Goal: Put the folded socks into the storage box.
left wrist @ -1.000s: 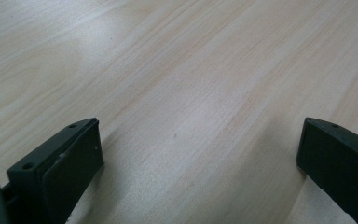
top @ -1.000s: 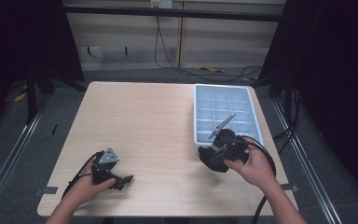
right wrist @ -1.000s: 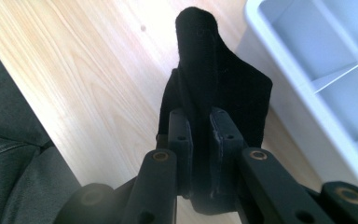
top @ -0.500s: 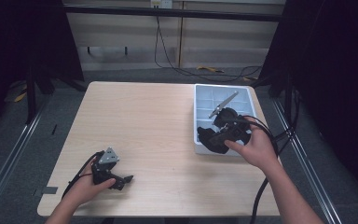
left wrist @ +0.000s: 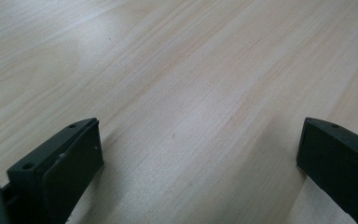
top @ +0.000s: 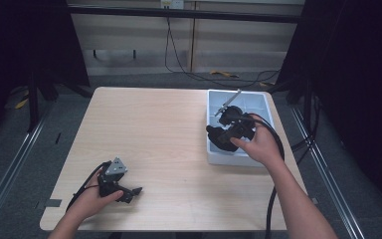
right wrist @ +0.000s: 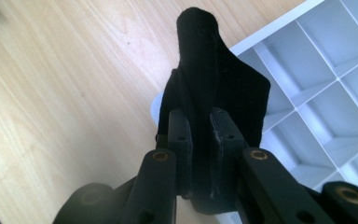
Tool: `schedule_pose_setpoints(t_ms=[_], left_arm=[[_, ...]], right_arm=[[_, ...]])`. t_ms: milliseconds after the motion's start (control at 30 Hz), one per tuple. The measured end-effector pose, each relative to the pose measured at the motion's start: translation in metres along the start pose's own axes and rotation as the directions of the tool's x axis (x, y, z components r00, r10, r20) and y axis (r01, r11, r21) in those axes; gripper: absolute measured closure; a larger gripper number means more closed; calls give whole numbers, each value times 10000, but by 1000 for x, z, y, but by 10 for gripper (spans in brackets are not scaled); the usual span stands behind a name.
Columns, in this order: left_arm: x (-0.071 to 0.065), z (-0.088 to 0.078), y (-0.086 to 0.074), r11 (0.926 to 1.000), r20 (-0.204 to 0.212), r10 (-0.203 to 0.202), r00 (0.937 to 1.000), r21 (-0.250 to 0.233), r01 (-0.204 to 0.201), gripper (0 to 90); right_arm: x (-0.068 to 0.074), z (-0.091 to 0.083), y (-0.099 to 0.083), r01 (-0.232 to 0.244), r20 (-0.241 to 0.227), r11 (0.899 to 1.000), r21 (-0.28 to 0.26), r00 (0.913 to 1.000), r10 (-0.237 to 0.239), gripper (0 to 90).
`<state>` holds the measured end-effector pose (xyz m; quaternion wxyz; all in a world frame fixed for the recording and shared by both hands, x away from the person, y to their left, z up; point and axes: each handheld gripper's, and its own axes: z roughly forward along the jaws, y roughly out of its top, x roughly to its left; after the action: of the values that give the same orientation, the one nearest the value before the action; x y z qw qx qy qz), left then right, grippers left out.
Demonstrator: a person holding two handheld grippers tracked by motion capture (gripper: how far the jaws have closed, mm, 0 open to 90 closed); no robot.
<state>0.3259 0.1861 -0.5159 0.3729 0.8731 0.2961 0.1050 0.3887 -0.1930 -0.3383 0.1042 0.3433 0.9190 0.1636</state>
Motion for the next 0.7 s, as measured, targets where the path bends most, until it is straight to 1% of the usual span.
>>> schedule_pose_setpoints(t_ms=[67, 167, 233, 267, 400, 433, 533, 567, 600, 633, 667, 700], left_arm=[[0, 0, 0, 10000, 19, 27, 10000, -9, -27, 0], [0, 0, 0, 10000, 48, 28, 10000, -26, -27, 0], [0, 0, 0, 10000, 48, 26, 10000, -29, -26, 0], [0, 0, 0, 10000, 48, 25, 10000, -31, -25, 0], [0, 0, 0, 10000, 45, 23, 10000, -29, -23, 0], [-1, 0, 0, 10000, 40, 22, 10000, -26, -22, 0], [-1, 0, 0, 10000, 35, 20, 10000, -30, -20, 0], [-1, 0, 0, 10000, 42, 21, 10000, -33, -21, 0], [-1, 0, 0, 10000, 41, 20, 10000, -36, -20, 0], [-1, 0, 0, 10000, 42, 18, 10000, -36, -17, 0], [-1, 0, 0, 10000, 38, 18, 10000, -30, -18, 0], [-1, 0, 0, 10000, 38, 18, 10000, -30, -18, 0]], right_arm=[[-2, 6, 1, -17, 40, 10000, 79, 10000, 17, 806], [-4, 20, -1, -219, -146, 9994, 253, 9996, 223, 806], [-4, 23, -2, -256, -185, 9994, 235, 9995, 261, 806], [-5, 26, -4, -440, -265, 9989, 141, 9987, 444, 806], [-8, 29, -7, -625, -419, 9980, 52, 9972, 626, 806], [-8, 30, -7, -789, -450, 9969, 74, 9958, 791, 806], [-10, 34, -9, -908, -452, 9958, 87, 9948, 911, 806], [-11, 36, -10, -843, -452, 9964, 50, 9954, 844, 806], [-10, 36, -10, -950, -455, 9954, 118, 9944, 955, 806], [-11, 38, -10, -888, -458, 9960, 96, 9950, 892, 806], [-11, 40, -11, -970, -436, 9952, 154, 9943, 976, 806], [-12, 41, -12, -944, -428, 9954, 156, 9946, 950, 806]])
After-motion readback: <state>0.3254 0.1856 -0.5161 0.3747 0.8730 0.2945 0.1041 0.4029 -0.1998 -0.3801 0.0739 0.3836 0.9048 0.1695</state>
